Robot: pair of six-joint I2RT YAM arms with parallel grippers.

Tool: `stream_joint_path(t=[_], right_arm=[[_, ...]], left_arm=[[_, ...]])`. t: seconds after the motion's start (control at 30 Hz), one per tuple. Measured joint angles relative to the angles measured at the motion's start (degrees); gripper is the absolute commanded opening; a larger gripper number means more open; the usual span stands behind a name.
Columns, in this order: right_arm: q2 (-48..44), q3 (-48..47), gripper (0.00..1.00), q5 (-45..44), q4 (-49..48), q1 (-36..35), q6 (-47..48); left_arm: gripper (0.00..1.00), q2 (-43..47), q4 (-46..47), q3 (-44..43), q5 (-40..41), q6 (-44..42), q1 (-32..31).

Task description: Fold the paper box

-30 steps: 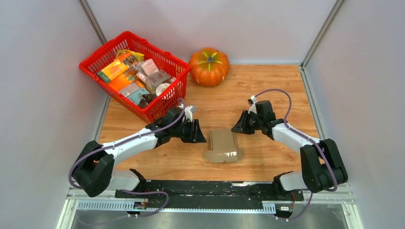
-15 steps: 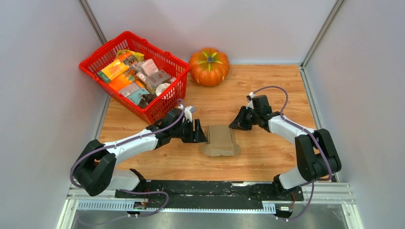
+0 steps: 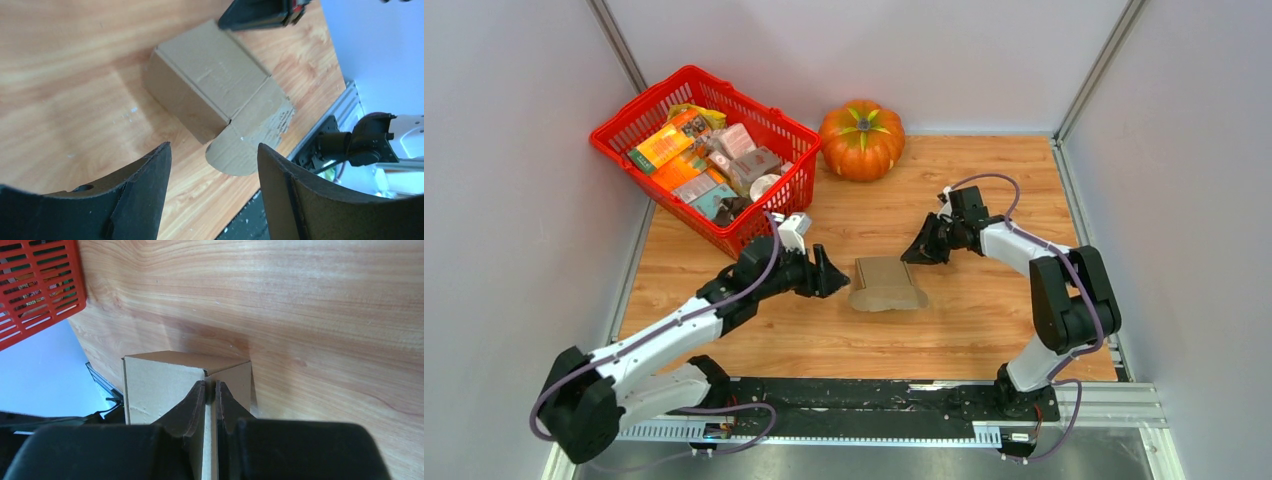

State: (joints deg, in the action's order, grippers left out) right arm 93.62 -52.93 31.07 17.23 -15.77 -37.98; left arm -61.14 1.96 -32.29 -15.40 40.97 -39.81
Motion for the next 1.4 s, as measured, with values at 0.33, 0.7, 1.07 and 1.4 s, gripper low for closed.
stream_joint_path(t=[0.33, 0.7, 1.07, 1.4], right_arm=[[4.33, -5.73, 0.1, 0.39, 4.76, 0.0, 0.5], [6.71, -9.99, 0.1, 0.24, 9.31, 0.0, 1.73], [7.17, -10.73, 0.1, 0.31, 10.01, 0.0, 1.99], [7.63, -10.99, 0.1, 0.55, 9.9, 0.0, 2.01]], left_arm=[[0.7, 4.26, -12.66, -11.91, 20.85, -24.76, -17.55], [0.7, -1.62, -15.56, -16.87, 28.94, -43.71, -26.08], [0.67, -10.27, -16.52, -19.82, 36.83, -54.25, -34.01], [0.76, -10.6, -18.91, -21.66, 37.31, -30.12, -23.06]])
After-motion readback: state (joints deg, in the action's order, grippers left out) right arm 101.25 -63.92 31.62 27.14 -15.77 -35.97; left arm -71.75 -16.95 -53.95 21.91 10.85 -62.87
